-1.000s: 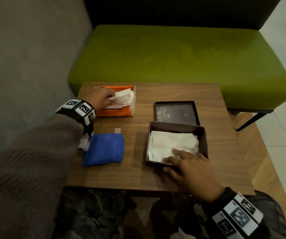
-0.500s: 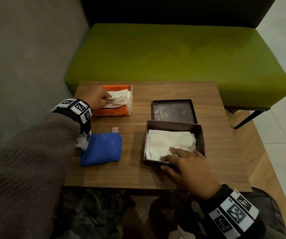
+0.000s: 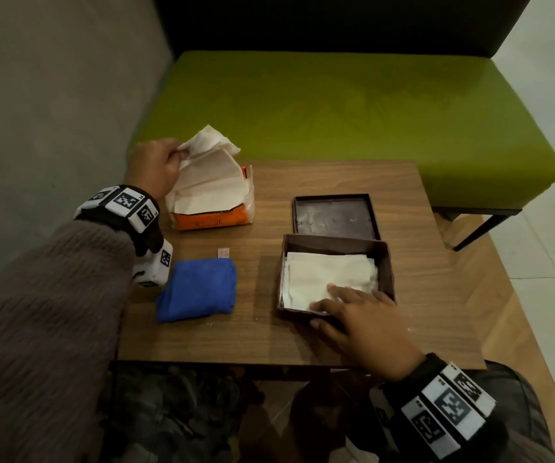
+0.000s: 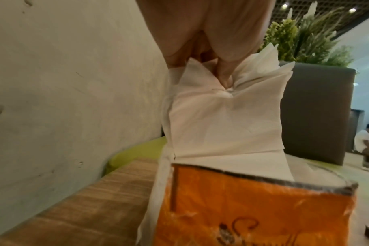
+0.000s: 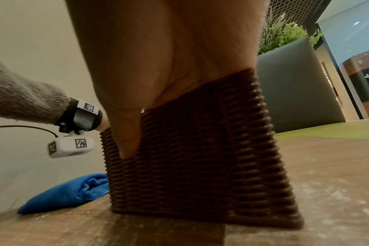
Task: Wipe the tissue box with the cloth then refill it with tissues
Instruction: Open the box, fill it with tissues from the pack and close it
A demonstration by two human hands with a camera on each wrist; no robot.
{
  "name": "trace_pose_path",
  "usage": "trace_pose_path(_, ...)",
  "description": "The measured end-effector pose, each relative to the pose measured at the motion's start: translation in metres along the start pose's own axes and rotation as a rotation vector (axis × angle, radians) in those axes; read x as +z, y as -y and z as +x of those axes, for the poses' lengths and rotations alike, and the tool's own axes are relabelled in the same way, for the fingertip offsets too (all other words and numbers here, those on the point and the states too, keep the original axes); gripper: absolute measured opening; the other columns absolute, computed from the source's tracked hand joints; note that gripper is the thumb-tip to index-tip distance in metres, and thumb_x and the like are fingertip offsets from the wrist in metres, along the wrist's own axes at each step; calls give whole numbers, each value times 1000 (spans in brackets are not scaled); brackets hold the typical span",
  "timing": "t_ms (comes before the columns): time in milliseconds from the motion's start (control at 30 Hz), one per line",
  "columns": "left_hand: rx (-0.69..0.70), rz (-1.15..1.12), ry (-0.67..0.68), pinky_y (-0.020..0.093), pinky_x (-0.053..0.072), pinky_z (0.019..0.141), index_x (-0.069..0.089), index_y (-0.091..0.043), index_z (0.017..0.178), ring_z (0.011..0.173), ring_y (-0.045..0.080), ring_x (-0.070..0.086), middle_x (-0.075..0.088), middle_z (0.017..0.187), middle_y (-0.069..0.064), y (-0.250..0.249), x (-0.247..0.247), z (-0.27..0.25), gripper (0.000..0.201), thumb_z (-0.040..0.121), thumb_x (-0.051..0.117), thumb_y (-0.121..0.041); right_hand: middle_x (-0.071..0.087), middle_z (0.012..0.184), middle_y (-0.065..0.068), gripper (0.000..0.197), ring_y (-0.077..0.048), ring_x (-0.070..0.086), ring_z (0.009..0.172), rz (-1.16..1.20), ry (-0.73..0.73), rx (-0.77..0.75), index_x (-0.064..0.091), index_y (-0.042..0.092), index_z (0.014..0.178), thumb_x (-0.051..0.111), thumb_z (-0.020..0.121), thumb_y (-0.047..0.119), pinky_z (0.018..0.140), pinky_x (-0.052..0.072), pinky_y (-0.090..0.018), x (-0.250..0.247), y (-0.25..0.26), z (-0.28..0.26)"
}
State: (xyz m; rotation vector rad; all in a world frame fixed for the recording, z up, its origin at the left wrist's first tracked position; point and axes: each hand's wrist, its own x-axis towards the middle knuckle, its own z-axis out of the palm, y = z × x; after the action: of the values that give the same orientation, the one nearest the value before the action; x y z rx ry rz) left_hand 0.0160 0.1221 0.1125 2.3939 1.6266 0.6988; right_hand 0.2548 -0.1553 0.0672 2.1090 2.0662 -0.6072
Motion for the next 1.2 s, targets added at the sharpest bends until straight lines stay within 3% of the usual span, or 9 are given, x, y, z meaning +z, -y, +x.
trace_pose_path(67,-17,-22,-49,35,35,63,66,6,92,75,40,59,63,80,31,0,-5,-1,22,91,53,-11,55,142,3,73,-19,55,127,13,-1,-14,62,43,123,10,77,68,103,39,-47,0,-2,0)
trace_pose_path(233,-120,-107,-170,36,43,77,63,2,112,92,38,61,66,99,28,5,-19,-1,27,93,50,-12,41,152,8,85,-14,41,138,-1,24,-14,50,46,134,-1,71,71,110,29,-41,-3,-2,-1)
trace_pose_path(333,-148,-92,-190,39,43,80,61,4,114,93,41,60,65,100,30,10,-27,3,29,94,48,-14,35,156,10,66,-11,36,141,-25,52,-6,45,47,137,13,85,70,113,25,-39,-6,-1,-2)
trace_pose_path(433,-165,-77,-191,40,42,84,59,4,116,97,42,58,63,104,31,9,-33,8,30,94,47,-13,34,156,10,70,-11,35,141,-11,74,2,45,47,137,10,82,70,113,25,-40,-7,-1,-3)
trace_pose_path(600,-224,-71,-113,41,42,87,57,5,117,102,43,57,62,108,31,15,-28,9,31,95,47,-15,34,156,8,46,-13,35,141,7,63,-5,47,46,137,31,96,63,114,24,-42,-6,-2,-2)
trace_pose_path(833,-281,-92,-114,44,41,88,50,5,120,105,43,54,57,114,31,9,-28,12,31,97,41,-14,38,154,9,80,-12,40,138,-10,42,-8,47,47,135,1,75,72,112,28,-41,-4,-2,-1)
trace_pose_path(967,-330,-188,-76,37,39,70,32,-15,132,82,29,53,53,95,16,6,-22,8,38,95,35,-4,41,152,8,89,-14,43,137,1,23,-12,49,46,134,-5,67,70,112,29,-43,-2,-2,0)
trace_pose_path(1067,-249,-120,-28,38,36,59,29,-26,130,64,32,50,48,77,17,12,-14,2,47,92,32,2,42,152,7,87,-14,43,137,-9,30,-11,50,46,133,-3,69,70,111,30,-42,-2,-2,1)
trace_pose_path(1200,-153,-74,68,37,33,58,34,-36,115,63,31,47,46,88,19,19,-9,2,54,86,28,9,64,130,3,62,-19,64,116,1,48,29,66,44,114,20,80,67,94,47,-48,-2,-1,-1)
